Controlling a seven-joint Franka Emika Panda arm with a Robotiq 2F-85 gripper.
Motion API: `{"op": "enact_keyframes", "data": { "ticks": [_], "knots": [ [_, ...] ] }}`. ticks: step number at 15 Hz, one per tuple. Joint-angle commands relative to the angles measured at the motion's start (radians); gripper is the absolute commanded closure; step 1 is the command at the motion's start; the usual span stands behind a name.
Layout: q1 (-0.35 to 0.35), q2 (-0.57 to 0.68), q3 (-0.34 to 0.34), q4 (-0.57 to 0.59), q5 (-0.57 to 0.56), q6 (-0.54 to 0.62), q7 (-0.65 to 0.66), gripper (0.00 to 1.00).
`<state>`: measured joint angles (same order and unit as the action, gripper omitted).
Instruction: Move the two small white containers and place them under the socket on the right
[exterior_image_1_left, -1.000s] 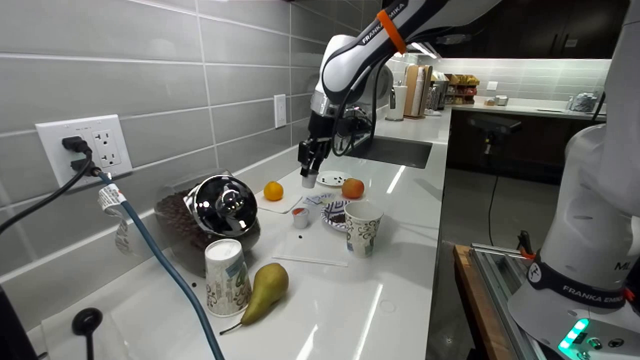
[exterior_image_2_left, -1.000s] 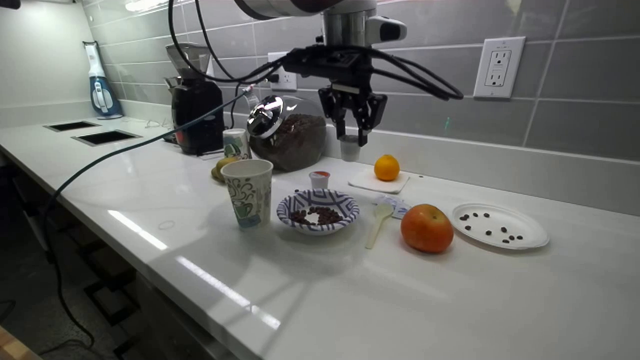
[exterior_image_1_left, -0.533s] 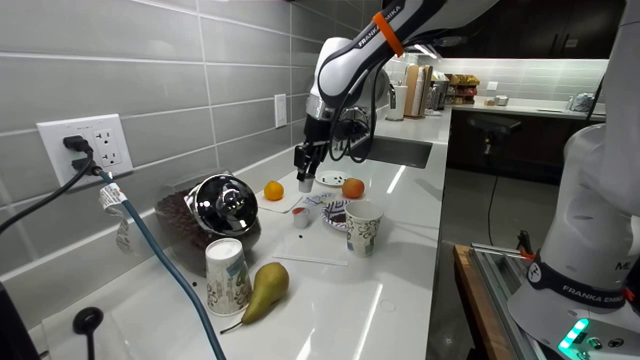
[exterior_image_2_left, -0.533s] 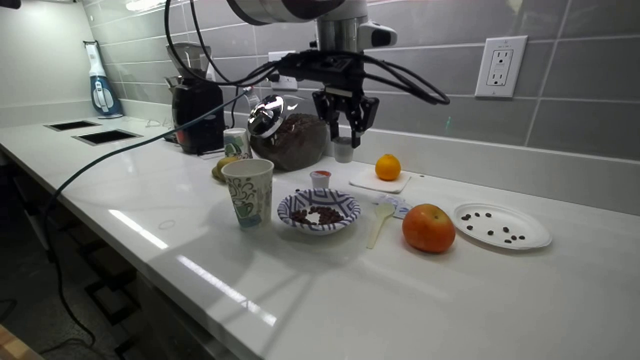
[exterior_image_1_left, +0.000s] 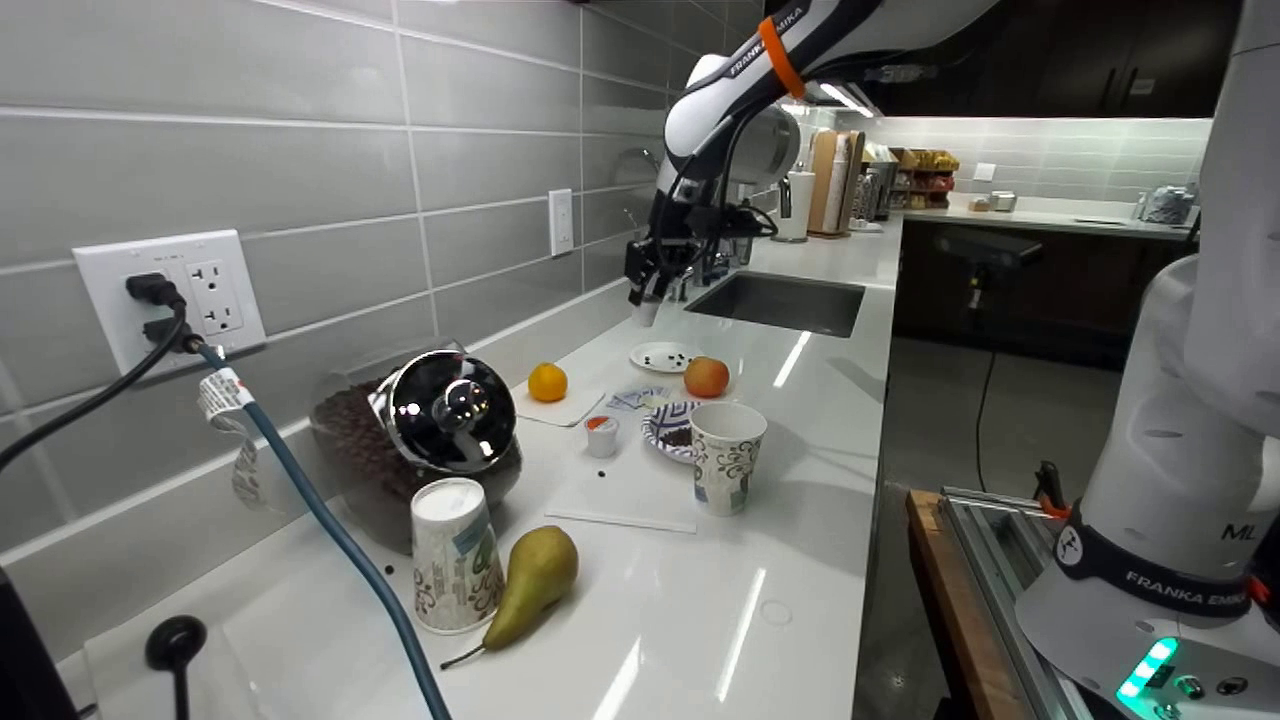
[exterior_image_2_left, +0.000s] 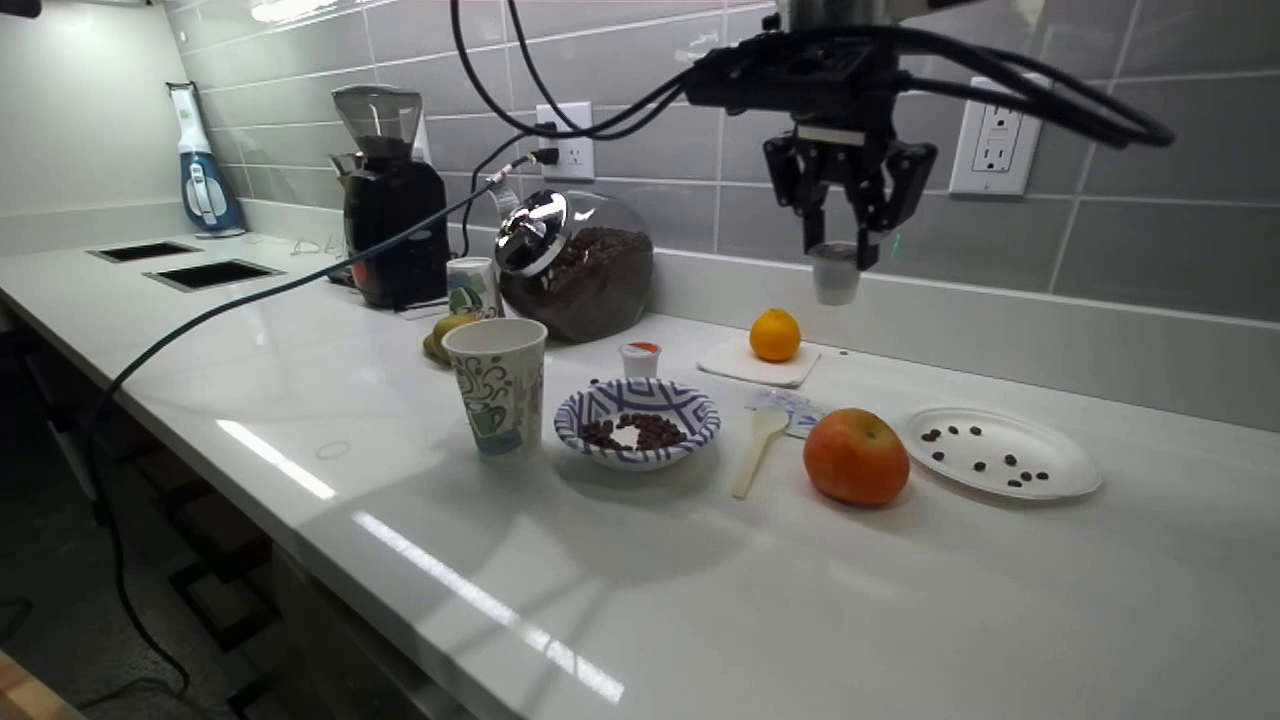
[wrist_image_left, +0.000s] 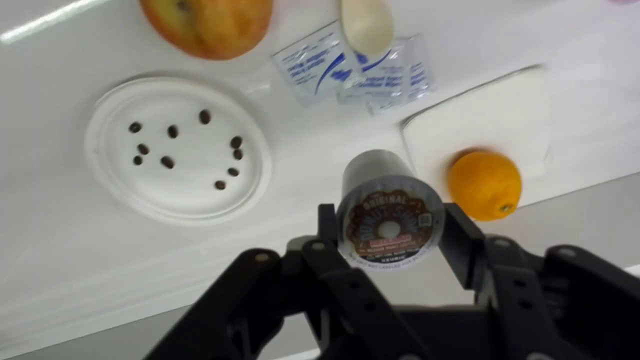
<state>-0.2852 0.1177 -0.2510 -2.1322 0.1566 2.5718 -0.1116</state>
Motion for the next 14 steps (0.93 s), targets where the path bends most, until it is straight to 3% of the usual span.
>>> {"op": "enact_keyframes", "data": {
  "ticks": [1,10,14],
  "knots": [
    [-0.047,0.086,-0.007,0.134,0.067,-0.026,-0.077,0.71],
    [-0.239,0.373,0.071,0.468,0.218,-0.073,-0.254,0.71],
    [-0.291,0.482,0.122,0.604,0.192,-0.087,-0.289,0.71]
  ]
}}
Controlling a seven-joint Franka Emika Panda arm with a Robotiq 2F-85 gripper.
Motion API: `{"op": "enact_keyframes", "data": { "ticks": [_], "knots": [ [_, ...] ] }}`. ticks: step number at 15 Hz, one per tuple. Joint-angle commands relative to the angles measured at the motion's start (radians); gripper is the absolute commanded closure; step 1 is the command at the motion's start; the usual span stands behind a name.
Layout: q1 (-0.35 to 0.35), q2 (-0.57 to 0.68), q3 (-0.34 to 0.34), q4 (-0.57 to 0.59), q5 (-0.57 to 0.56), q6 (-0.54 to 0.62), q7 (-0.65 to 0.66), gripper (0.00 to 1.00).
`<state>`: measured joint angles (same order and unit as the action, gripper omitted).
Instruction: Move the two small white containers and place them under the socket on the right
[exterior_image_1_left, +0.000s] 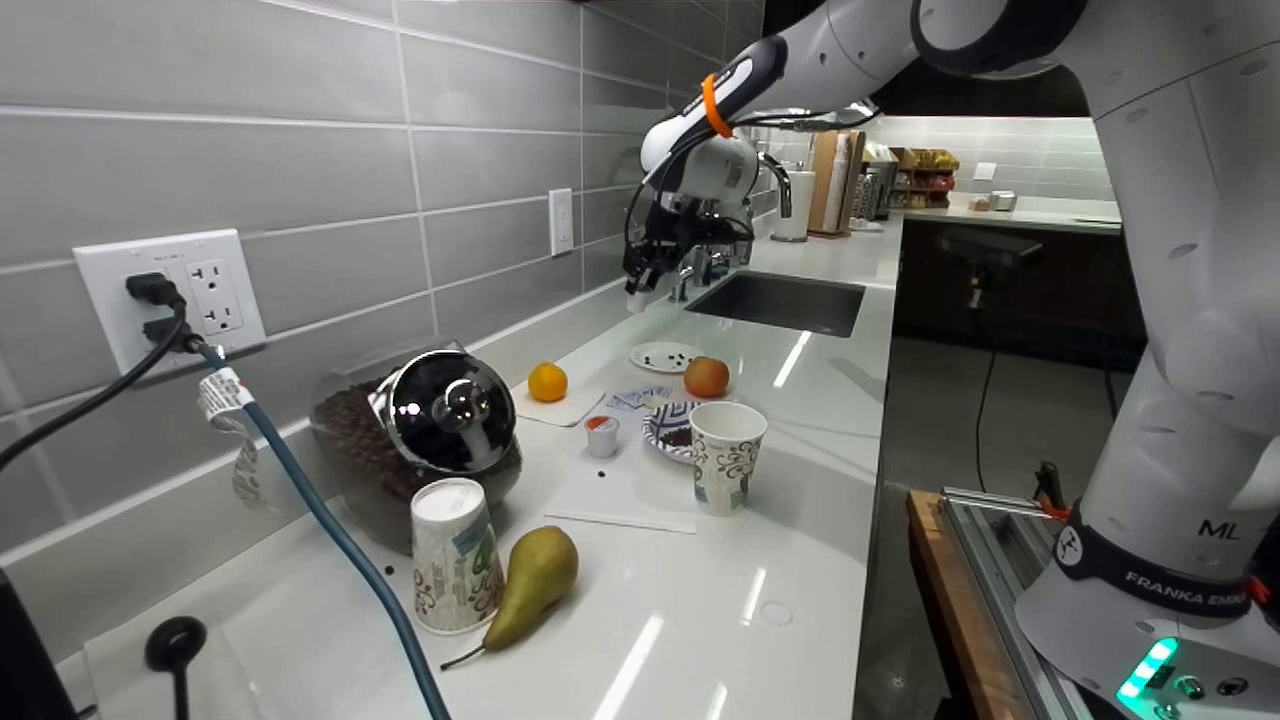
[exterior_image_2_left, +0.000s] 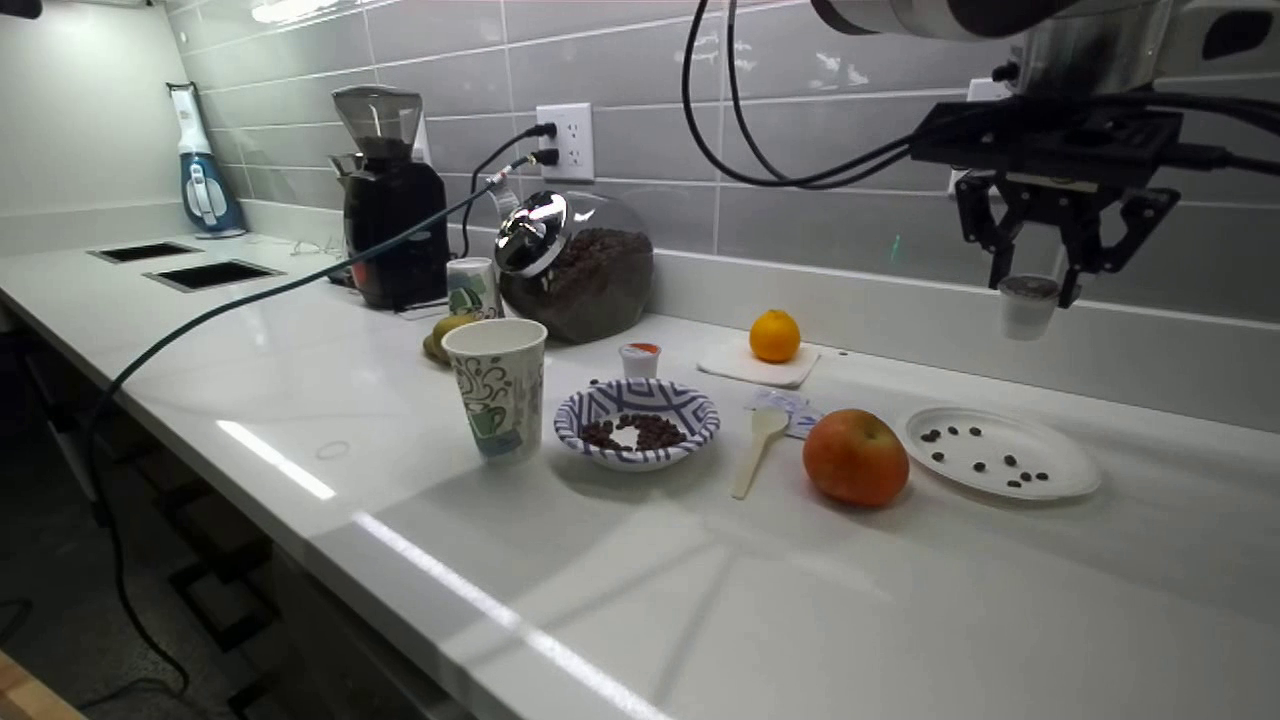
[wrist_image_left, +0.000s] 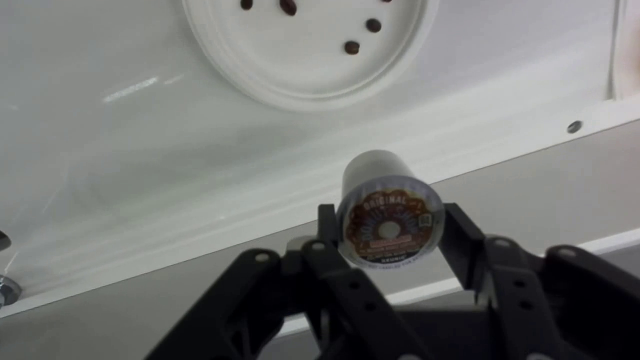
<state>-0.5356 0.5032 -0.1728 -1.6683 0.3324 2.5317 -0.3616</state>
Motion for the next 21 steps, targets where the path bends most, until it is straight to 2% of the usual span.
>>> {"op": "enact_keyframes", "data": {
  "ticks": [1,5,13,15,17,19,21],
  "knots": [
    [-0.051,0.123,0.061,0.173,0.012,-0.057,-0.046,0.71],
    [-0.064,0.225,0.097,0.294,-0.018,-0.117,-0.06,0.71],
    [-0.057,0.362,0.095,0.469,-0.064,-0.271,-0.03,0.71],
    [-0.057,0.375,0.093,0.497,-0.072,-0.316,-0.024,0.21],
    [-0.051,0.366,0.091,0.497,-0.082,-0.307,-0.032,0.16],
    [-0.017,0.313,0.065,0.441,-0.089,-0.283,-0.031,0.02],
    [0.022,0.232,0.055,0.343,-0.115,-0.295,-0.025,0.0]
  ]
}}
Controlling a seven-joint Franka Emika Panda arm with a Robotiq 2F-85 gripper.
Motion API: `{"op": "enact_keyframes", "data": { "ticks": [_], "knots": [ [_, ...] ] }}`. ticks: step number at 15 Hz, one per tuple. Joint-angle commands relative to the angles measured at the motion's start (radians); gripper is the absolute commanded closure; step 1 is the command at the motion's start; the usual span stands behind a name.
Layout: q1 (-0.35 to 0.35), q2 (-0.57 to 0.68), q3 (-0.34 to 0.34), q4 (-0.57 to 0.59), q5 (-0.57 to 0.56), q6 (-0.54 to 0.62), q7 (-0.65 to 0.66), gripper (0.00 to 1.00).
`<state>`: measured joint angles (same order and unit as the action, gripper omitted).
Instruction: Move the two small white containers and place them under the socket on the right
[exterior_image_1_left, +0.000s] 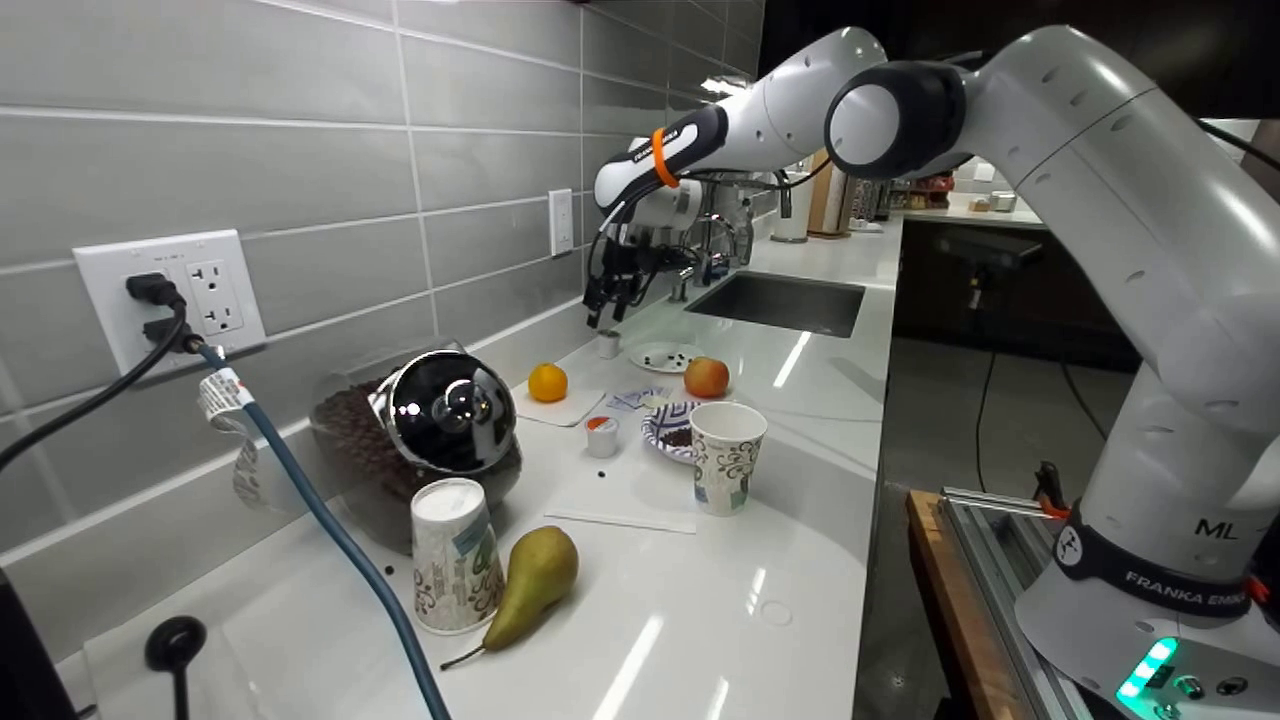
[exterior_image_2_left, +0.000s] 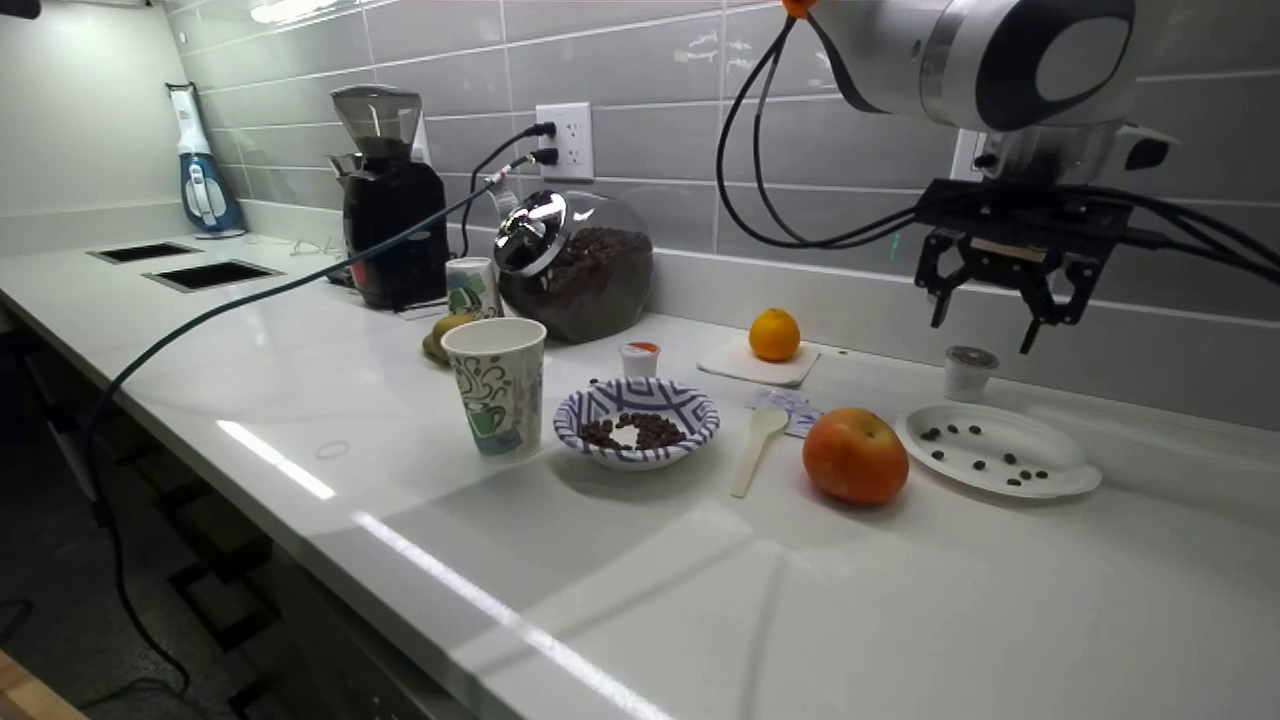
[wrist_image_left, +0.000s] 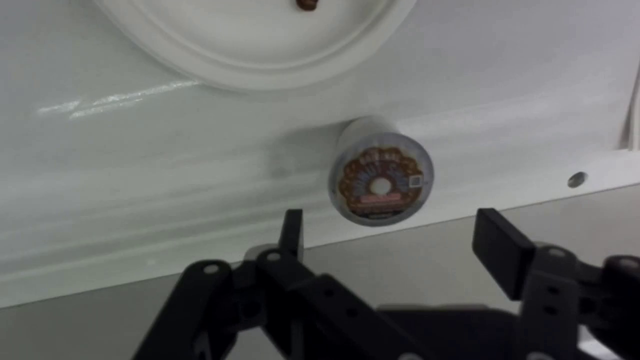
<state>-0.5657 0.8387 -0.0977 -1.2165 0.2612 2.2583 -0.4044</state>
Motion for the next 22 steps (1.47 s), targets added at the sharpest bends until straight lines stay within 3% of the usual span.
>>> {"op": "enact_keyframes", "data": {
  "ticks": [1,5,8,14,15,16,22],
  "knots": [
    [0.068,-0.148,-0.019,-0.159,-0.052,-0.047,0.019,0.0],
    [0.158,-0.296,-0.01,-0.35,-0.068,-0.106,0.068,0.0],
    [0.251,-0.39,-0.018,-0.479,-0.062,-0.125,0.265,0.0],
    [0.414,-0.526,-0.043,-0.702,-0.104,-0.021,0.605,0.0],
    [0.419,-0.549,-0.039,-0.725,-0.109,-0.043,0.601,0.0],
    [0.396,-0.469,-0.029,-0.627,-0.08,-0.058,0.553,0.0],
    [0.411,-0.5,-0.028,-0.682,-0.089,-0.065,0.541,0.0]
  ]
}}
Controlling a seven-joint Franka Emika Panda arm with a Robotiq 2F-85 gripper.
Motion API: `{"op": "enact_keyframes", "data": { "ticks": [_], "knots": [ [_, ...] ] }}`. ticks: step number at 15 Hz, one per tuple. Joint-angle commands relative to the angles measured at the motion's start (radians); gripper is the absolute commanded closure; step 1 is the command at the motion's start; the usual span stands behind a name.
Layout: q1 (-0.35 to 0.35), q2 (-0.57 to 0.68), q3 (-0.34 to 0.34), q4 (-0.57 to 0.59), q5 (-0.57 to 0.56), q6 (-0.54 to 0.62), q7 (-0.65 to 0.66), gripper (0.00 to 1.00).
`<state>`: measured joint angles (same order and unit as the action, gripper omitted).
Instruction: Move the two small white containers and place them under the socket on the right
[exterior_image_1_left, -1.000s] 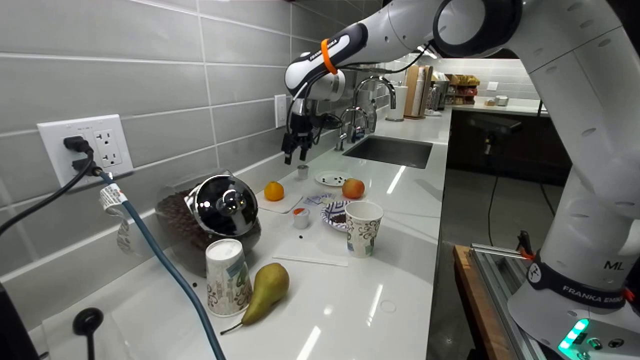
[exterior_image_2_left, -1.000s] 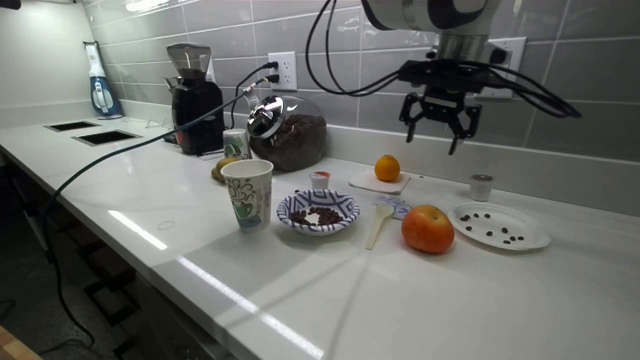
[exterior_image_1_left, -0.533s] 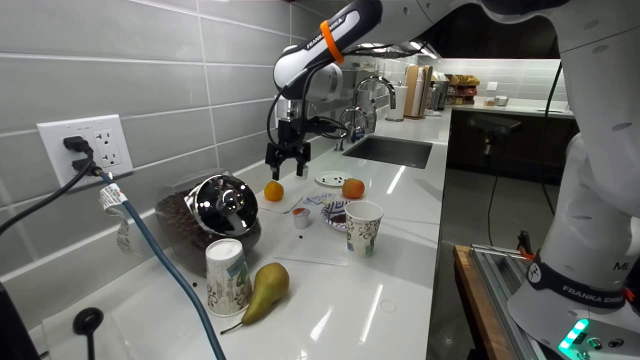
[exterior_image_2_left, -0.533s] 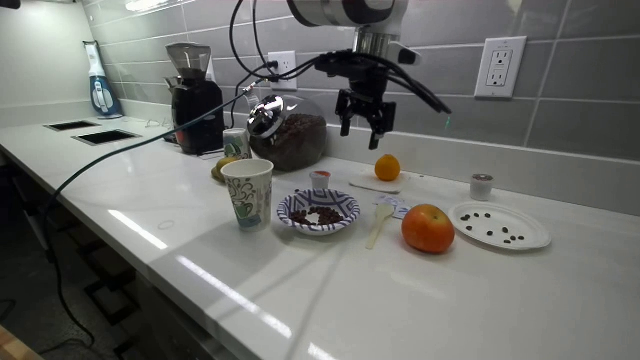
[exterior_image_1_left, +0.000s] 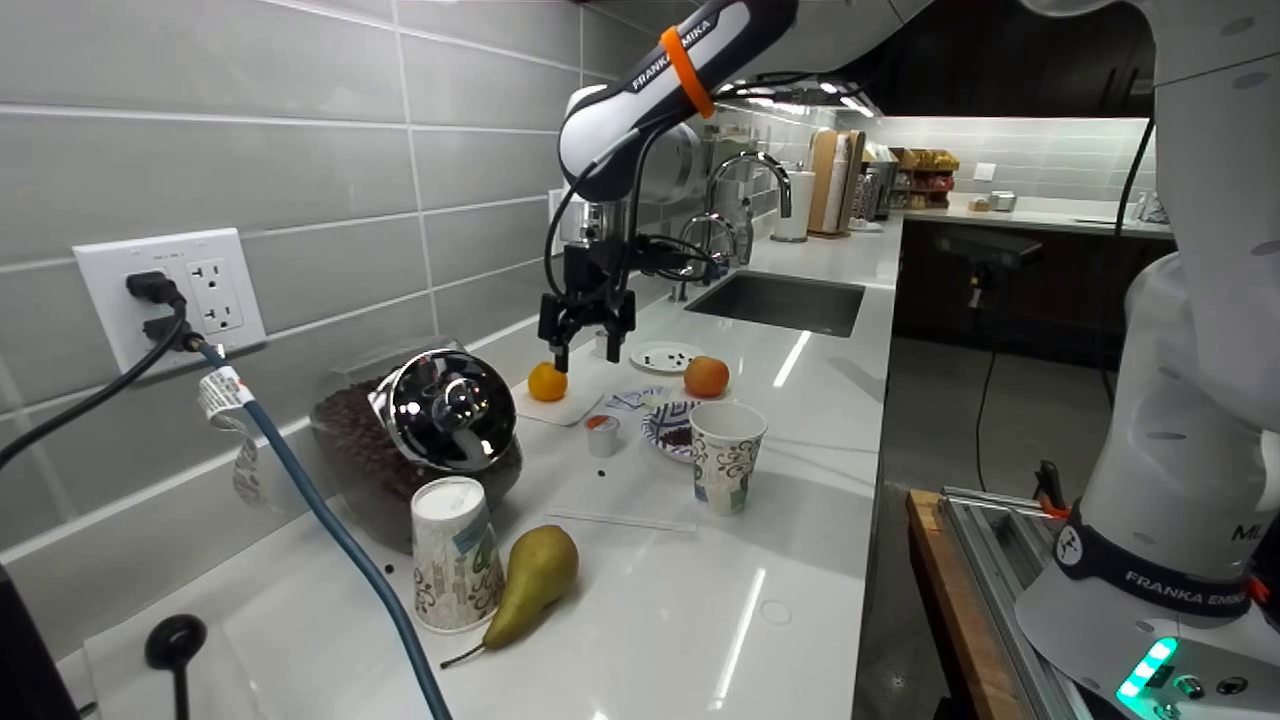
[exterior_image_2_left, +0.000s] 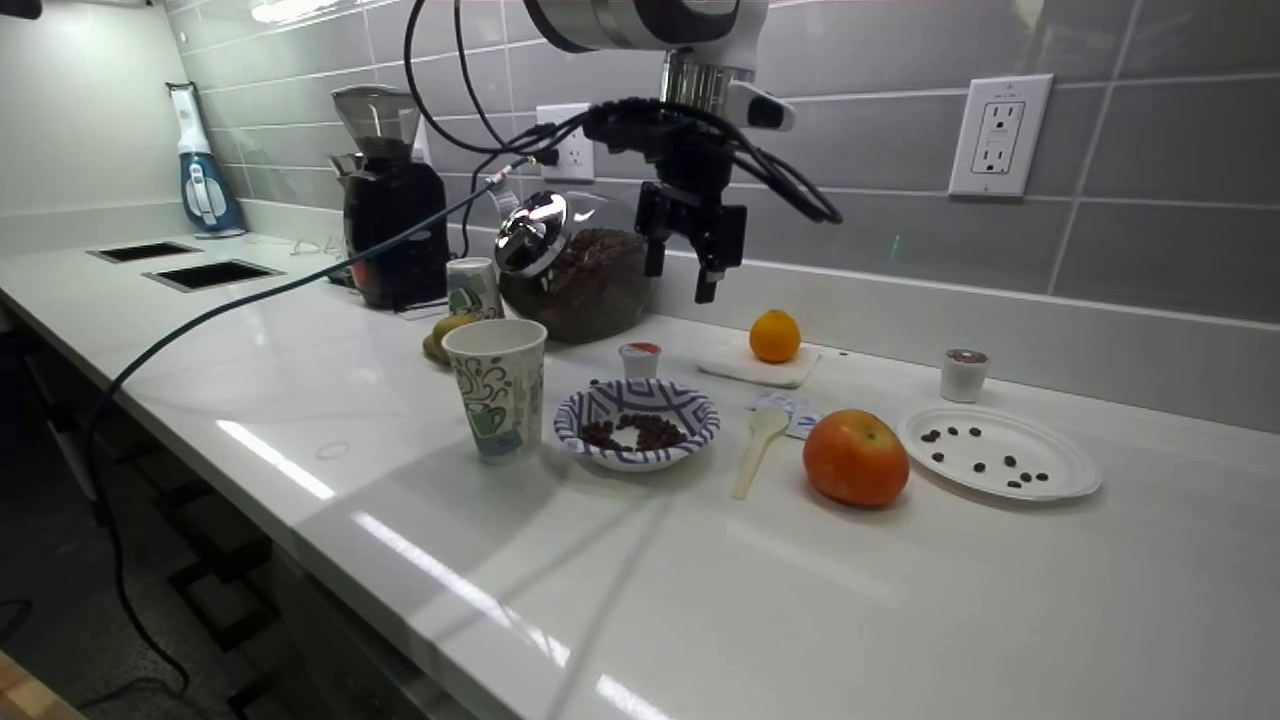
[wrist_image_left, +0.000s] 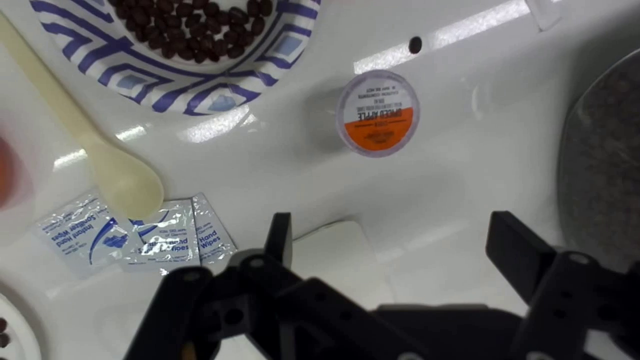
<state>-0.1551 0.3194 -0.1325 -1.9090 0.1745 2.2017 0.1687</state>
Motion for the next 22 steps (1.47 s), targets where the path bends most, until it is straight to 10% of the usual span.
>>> {"op": "enact_keyframes", "data": {
  "ticks": [1,15,22],
  "knots": [
    [0.004,0.024,0.012,0.006,-0.006,0.001,-0.049,0.0],
    [0.038,0.086,0.027,-0.02,-0.085,0.004,-0.113,0.01],
    [0.05,0.071,0.033,-0.061,-0.081,0.012,-0.107,0.39]
  ]
}}
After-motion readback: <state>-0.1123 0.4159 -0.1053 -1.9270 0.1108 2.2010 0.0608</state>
